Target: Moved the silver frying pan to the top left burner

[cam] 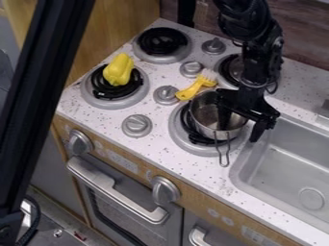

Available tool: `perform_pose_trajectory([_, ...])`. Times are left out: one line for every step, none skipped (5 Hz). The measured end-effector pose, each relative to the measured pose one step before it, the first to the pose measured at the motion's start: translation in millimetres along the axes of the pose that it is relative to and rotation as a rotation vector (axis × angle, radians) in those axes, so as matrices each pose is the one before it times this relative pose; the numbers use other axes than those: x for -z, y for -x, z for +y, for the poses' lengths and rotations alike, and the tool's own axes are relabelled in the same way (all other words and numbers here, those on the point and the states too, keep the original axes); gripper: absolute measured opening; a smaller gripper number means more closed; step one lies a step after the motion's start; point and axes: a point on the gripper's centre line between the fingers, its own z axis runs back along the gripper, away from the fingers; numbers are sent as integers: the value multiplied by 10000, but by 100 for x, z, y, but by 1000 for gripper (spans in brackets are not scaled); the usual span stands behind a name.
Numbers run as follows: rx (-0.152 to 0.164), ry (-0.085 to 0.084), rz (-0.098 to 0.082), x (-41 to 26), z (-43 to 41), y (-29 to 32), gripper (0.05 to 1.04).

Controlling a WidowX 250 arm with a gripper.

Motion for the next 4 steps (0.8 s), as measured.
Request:
perform_pose_trajectory([92, -108, -20, 58, 170, -29, 686])
perform_pose_trajectory([154, -169, -95, -112, 244, 72, 430])
perform_pose_trajectory([338, -318, -23, -131, 879, 540, 203])
perform_pose_trajectory([113, -58, -375, -487, 2130, -53, 88])
